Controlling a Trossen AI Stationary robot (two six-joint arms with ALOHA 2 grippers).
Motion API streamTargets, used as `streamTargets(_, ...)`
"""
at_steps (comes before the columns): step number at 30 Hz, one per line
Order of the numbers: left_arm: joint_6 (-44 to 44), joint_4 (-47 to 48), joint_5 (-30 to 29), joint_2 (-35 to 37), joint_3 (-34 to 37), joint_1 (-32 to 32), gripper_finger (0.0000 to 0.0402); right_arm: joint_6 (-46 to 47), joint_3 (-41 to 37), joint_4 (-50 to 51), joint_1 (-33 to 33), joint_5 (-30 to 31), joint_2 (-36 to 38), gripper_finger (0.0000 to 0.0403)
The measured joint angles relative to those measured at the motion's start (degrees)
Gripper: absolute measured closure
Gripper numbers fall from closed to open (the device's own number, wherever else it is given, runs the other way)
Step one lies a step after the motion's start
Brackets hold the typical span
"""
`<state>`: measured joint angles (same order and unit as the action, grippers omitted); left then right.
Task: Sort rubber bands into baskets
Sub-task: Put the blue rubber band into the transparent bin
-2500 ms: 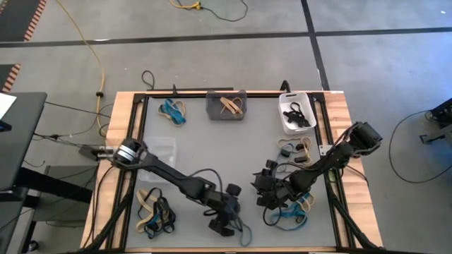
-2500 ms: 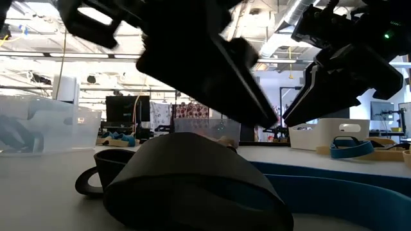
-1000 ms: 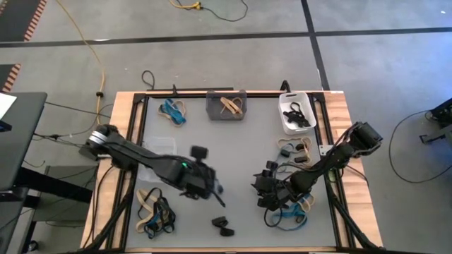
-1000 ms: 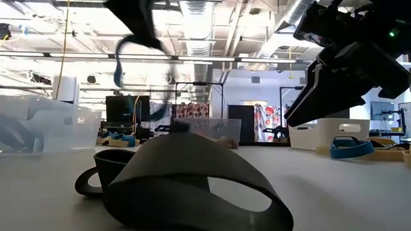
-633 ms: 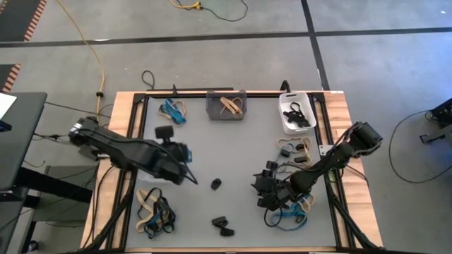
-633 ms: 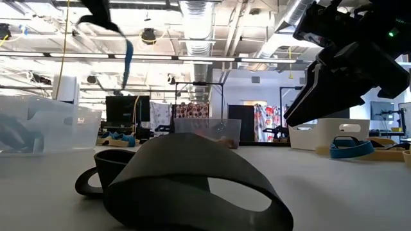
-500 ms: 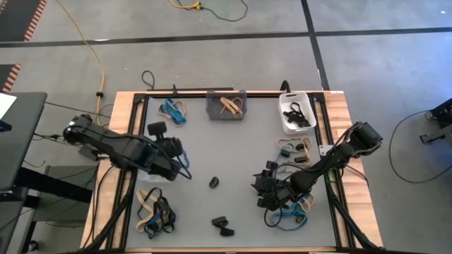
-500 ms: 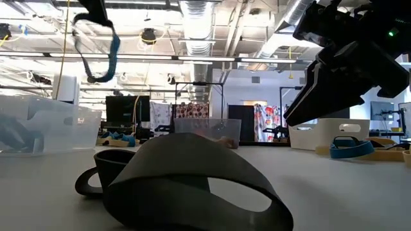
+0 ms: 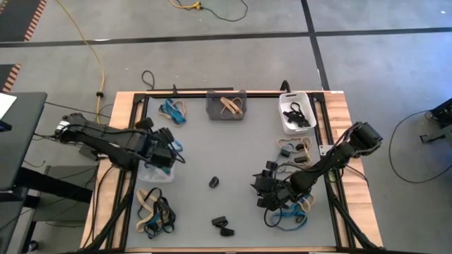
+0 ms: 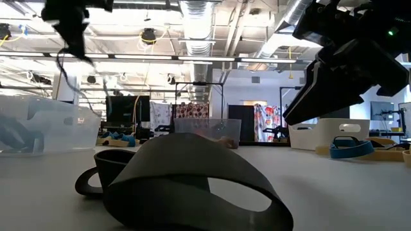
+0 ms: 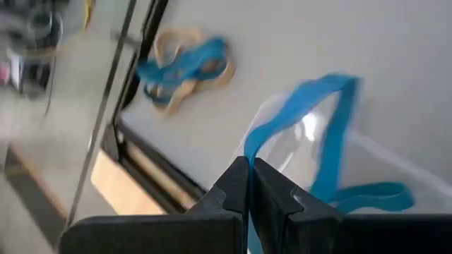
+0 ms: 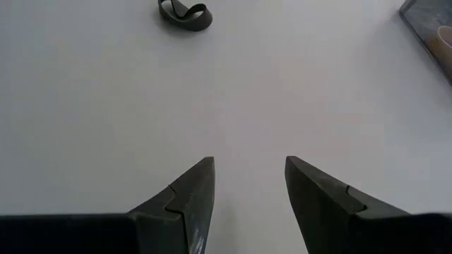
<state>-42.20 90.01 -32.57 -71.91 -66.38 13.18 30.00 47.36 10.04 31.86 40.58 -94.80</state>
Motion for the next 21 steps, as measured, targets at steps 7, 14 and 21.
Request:
streamTargets(7,-5.3,0.0,1.2,2.5,6.9,-3.6,0.0401,0.0,0.0,0.0,0.0,0.0,0.0,0.0202)
streamTargets(14,-8.7,0.0,8.4,2.5,13.6,-9.5,0.0401,0.0,0.0,0.0,0.0,0.0,0.0,0.0202)
streamTargets(21,-9.3,-2.6,10.0,2.6,19.2,-10.5,0.0401,0.0,0.0,0.0,0.0,0.0,0.0,0.0202)
